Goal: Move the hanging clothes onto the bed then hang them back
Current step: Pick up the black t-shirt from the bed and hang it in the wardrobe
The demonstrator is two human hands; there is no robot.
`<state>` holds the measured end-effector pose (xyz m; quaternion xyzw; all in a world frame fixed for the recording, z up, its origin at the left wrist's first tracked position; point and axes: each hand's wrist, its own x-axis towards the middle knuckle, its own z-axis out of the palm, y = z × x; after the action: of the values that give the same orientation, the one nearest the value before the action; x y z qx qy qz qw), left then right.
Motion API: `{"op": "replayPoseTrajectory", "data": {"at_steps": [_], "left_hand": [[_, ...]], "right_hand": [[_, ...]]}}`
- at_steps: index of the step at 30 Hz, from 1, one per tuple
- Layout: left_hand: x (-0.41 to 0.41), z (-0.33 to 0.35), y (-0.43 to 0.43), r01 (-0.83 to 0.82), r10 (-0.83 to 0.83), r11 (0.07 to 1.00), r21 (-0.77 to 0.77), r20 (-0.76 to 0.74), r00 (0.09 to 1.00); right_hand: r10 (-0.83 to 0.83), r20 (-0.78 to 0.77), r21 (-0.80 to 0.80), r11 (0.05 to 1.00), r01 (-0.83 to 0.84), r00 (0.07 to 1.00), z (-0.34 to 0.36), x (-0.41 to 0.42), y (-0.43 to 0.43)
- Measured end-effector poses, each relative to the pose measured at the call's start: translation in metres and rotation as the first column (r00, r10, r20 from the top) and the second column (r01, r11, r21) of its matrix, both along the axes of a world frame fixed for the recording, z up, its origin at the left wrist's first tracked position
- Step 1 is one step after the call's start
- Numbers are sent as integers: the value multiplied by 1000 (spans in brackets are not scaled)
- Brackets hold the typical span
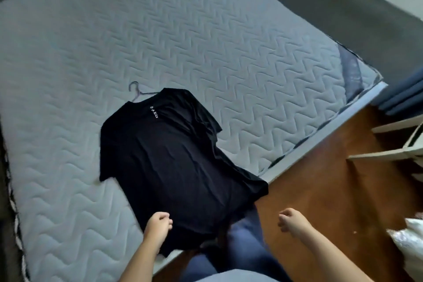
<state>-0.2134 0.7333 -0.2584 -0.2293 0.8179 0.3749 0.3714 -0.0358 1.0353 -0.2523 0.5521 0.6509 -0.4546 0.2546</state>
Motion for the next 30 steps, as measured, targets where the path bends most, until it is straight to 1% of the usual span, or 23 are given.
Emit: {"op": "replayPoseTrajectory", "data": {"at_steps": [3, 6, 8, 11, 13, 18, 21, 24, 27, 30], "left_hand": [[-7, 2, 1, -166, 168, 985, -50, 34, 985], [-14, 7, 0, -328, 332, 940, -90, 32, 943], [-24, 11, 1, -391, 396, 913, -113, 19, 918], [-43, 13, 6, -432, 438, 893, -128, 20, 899], [-60, 8, 11, -437, 444, 891, -122, 31, 896], [-102, -17, 19, -384, 392, 917, -106, 68, 917], [-138, -38, 14, -350, 357, 931, -103, 67, 932], [-186, -59, 3, -324, 329, 940, -105, 34, 944], [-237, -79, -12, -294, 294, 951, -97, -20, 956], [-286, -97, -29, -288, 275, 950, -124, -110, 955]], "right_hand": [[154, 102, -37, 988, -151, 983, -9, -34, 27], [303, 113, -84, 952, -295, 946, -11, -82, 54], [380, 111, -80, 924, -373, 918, -17, -117, 69], [454, 127, -89, 891, -446, 882, -37, -163, 83], [483, 134, -101, 876, -473, 866, -45, -195, 84], [553, 106, -128, 832, -541, 826, -53, -280, 60], [540, 21, -143, 834, -533, 841, -61, -331, 40], [531, -53, -52, 844, -533, 846, -76, -382, 29], [477, -129, 29, 878, -478, 869, -93, -438, 25], [503, -184, 159, 863, -479, 845, -105, -494, 25]]}}
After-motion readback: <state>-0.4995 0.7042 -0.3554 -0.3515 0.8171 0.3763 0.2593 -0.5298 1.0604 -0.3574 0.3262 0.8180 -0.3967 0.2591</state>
